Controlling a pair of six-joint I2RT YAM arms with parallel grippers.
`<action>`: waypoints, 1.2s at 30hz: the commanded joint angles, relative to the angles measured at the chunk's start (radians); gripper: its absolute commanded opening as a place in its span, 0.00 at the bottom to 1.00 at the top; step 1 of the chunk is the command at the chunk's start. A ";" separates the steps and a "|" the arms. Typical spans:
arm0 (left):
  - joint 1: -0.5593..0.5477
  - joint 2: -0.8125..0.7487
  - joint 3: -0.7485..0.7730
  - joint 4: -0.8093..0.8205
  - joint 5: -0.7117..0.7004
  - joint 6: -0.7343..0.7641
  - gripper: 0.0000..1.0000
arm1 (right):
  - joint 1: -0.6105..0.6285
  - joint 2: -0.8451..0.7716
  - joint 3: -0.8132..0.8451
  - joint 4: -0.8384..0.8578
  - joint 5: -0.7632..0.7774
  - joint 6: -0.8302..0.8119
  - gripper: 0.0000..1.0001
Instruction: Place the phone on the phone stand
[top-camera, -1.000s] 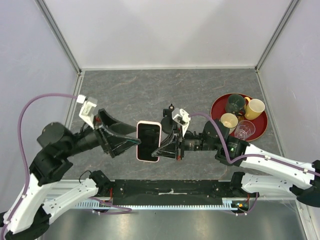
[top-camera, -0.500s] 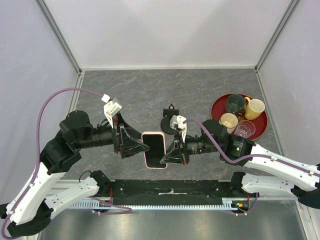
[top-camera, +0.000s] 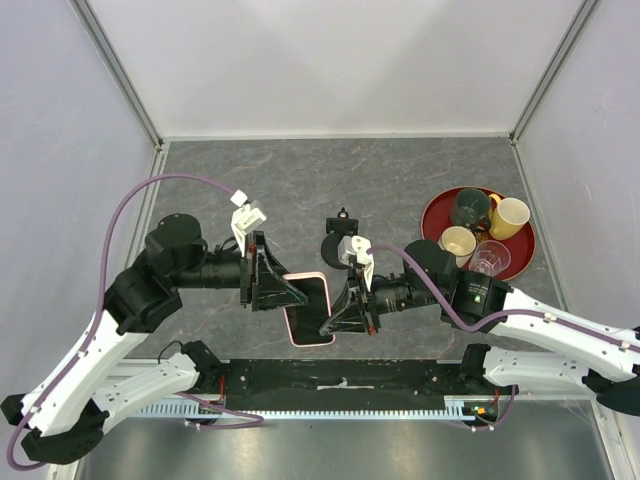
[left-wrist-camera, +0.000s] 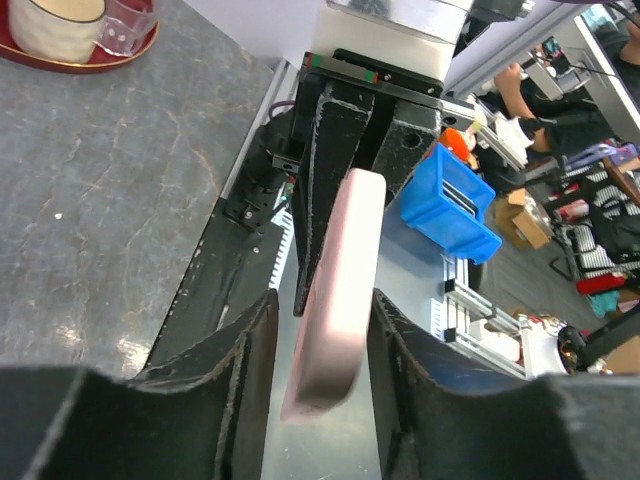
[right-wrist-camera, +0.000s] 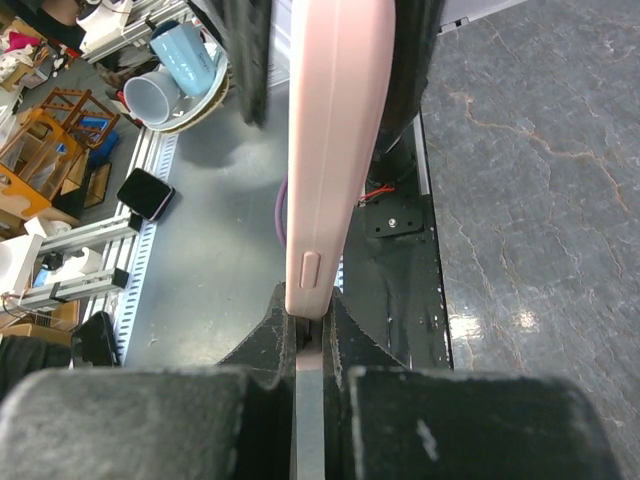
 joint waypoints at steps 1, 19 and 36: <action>-0.002 0.035 -0.004 0.091 0.133 0.008 0.42 | 0.002 -0.003 0.082 0.127 -0.048 -0.018 0.00; -0.004 -0.068 0.041 -0.126 -0.688 0.132 0.02 | 0.000 0.011 0.020 -0.160 1.248 0.161 0.82; -0.002 -0.131 -0.076 0.040 -0.607 0.095 0.02 | -0.172 0.385 0.083 0.044 1.259 0.049 0.49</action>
